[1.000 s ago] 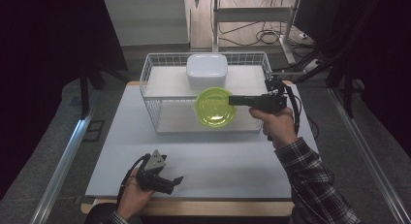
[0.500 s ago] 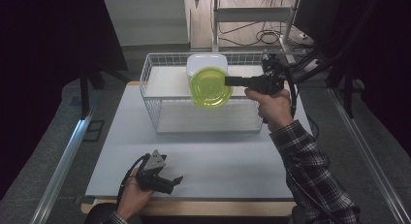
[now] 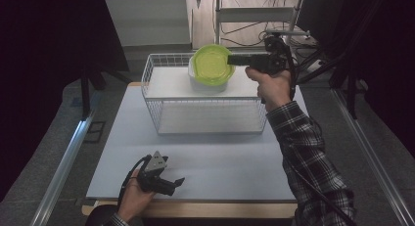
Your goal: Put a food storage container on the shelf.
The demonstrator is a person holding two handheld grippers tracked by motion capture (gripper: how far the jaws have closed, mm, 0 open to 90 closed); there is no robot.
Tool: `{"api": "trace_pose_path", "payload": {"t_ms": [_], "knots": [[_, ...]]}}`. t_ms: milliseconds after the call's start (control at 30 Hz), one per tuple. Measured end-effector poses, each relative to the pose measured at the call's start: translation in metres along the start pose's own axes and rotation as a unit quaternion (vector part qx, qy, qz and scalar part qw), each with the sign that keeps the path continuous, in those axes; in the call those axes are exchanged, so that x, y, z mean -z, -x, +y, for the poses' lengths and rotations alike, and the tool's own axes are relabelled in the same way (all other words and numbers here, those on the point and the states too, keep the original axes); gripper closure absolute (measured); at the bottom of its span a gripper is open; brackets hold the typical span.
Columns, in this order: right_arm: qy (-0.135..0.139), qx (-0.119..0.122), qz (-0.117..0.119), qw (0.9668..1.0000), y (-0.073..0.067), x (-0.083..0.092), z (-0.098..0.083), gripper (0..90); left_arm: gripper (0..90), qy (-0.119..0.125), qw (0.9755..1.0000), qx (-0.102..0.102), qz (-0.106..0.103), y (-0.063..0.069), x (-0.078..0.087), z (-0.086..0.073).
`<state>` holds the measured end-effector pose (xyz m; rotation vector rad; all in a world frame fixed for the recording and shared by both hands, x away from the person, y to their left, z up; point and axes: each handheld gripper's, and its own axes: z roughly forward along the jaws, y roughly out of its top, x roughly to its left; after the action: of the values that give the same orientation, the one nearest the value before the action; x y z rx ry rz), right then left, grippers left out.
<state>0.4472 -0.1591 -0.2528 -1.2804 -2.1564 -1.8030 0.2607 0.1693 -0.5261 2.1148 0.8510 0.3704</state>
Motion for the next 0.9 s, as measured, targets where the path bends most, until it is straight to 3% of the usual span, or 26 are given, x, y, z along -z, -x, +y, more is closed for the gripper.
{"api": "trace_pose_path", "payload": {"t_ms": [433,733,900], "knots": [[0.008,-0.017,-0.039,0.9991,0.008,-0.026,0.019,81.9,2.8,0.002,1.0000,0.002,-0.004,-0.001,0.001,0.000],[-0.002,-0.043,-0.041,0.9982,0.013,-0.036,0.023,81.4,2.8,0.001,1.0000,0.001,-0.006,0.000,0.000,0.000],[-0.004,-0.033,-0.069,0.9970,0.009,-0.039,0.026,79.8,2.8,0.000,1.0000,0.000,-0.007,0.000,0.000,0.000]]}}
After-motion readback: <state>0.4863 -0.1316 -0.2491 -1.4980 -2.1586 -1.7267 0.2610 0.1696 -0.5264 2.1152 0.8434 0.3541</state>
